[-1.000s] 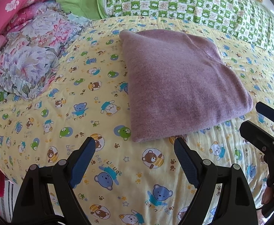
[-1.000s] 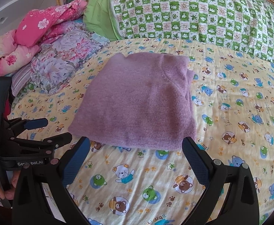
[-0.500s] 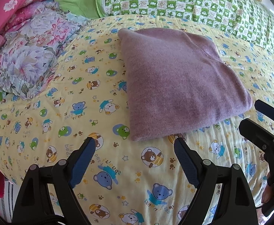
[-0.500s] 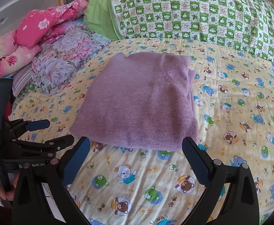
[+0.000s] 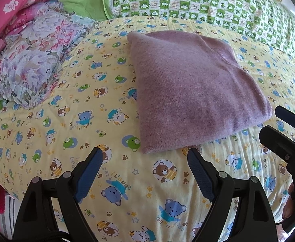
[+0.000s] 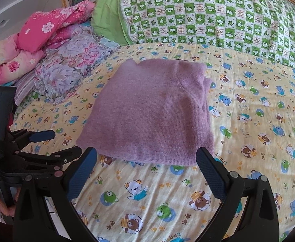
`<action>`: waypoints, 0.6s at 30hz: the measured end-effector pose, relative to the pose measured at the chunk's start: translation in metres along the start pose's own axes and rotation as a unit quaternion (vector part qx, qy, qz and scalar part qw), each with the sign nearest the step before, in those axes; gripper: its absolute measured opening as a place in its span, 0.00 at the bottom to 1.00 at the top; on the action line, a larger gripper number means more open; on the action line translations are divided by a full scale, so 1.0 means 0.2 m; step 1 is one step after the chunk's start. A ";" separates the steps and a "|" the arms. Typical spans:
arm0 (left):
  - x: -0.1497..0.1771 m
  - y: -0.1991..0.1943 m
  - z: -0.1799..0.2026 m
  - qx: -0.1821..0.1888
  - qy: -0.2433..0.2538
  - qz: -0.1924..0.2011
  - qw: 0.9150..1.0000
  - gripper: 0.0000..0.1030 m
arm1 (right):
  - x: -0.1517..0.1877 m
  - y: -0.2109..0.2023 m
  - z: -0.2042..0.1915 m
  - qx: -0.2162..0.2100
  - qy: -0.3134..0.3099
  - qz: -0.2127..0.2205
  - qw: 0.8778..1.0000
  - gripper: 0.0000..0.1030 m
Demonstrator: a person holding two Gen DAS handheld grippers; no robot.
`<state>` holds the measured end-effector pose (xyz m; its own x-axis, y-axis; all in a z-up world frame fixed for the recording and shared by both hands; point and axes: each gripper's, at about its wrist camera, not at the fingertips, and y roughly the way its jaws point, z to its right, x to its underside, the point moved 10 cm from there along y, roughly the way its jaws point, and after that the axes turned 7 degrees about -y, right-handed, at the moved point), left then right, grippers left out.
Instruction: Fold small clothes
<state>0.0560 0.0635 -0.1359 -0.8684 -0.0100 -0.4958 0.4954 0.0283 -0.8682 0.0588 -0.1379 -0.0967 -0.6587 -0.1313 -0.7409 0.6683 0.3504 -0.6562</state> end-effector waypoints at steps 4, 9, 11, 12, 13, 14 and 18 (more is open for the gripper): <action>0.00 0.00 0.00 0.000 0.000 0.000 1.000 0.84 | -0.01 0.00 0.00 0.000 0.002 0.001 1.000 0.96; -0.01 0.00 0.00 -0.001 0.000 -0.001 1.000 0.84 | -0.01 0.00 0.01 -0.001 0.002 0.001 1.000 0.96; -0.01 0.00 0.00 -0.002 0.000 -0.001 1.000 0.84 | -0.01 0.00 0.01 -0.001 0.001 0.001 1.000 0.96; -0.01 0.00 0.00 -0.003 0.000 0.000 1.000 0.84 | -0.01 0.00 0.00 -0.001 0.001 0.001 1.000 0.96; -0.01 0.00 -0.01 -0.003 0.000 0.000 1.000 0.84 | -0.01 0.00 0.01 -0.002 0.001 0.002 1.000 0.96; -0.02 0.00 -0.01 -0.003 -0.001 0.001 1.000 0.84 | -0.01 0.00 0.01 -0.002 0.002 0.002 1.000 0.96; -0.03 0.00 -0.02 -0.011 -0.005 0.011 1.000 0.84 | -0.04 0.00 0.01 0.000 0.006 0.007 1.000 0.96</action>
<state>0.0614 0.0682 -0.1318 -0.8574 -0.0187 -0.5143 0.5129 0.0497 -0.8570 0.0642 -0.1390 -0.0913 -0.6526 -0.1159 -0.7488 0.6781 0.3515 -0.6454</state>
